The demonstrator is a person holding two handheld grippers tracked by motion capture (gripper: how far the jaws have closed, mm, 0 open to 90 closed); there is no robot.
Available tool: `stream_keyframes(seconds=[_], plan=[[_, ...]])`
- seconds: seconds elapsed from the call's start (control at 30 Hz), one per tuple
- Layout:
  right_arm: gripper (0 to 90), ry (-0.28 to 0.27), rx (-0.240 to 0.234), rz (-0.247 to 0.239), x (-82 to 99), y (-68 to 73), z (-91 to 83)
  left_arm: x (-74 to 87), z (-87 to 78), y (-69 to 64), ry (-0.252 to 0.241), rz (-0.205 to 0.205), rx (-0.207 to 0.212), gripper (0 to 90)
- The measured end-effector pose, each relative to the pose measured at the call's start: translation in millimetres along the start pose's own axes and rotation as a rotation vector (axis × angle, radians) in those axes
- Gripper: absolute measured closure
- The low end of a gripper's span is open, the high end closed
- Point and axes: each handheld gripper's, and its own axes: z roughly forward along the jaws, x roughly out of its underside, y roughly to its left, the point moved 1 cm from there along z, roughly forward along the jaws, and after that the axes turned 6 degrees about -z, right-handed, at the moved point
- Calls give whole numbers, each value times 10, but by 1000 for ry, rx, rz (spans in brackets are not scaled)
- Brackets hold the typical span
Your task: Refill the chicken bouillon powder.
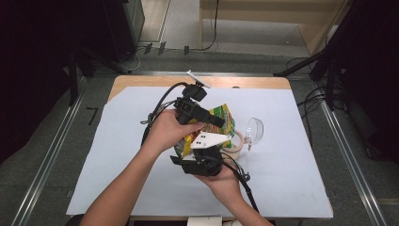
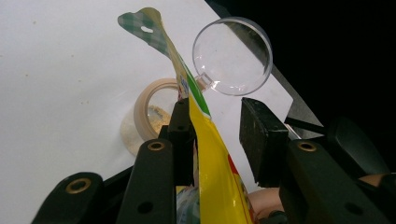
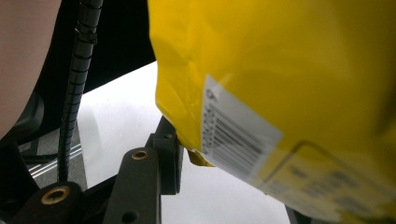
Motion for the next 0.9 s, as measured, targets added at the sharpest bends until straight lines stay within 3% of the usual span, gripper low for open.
stream_keyframes(seconds=[0.9], plan=[[607,7,4,-5,23,-5,-6,6,23,20,2,-1,4,669]])
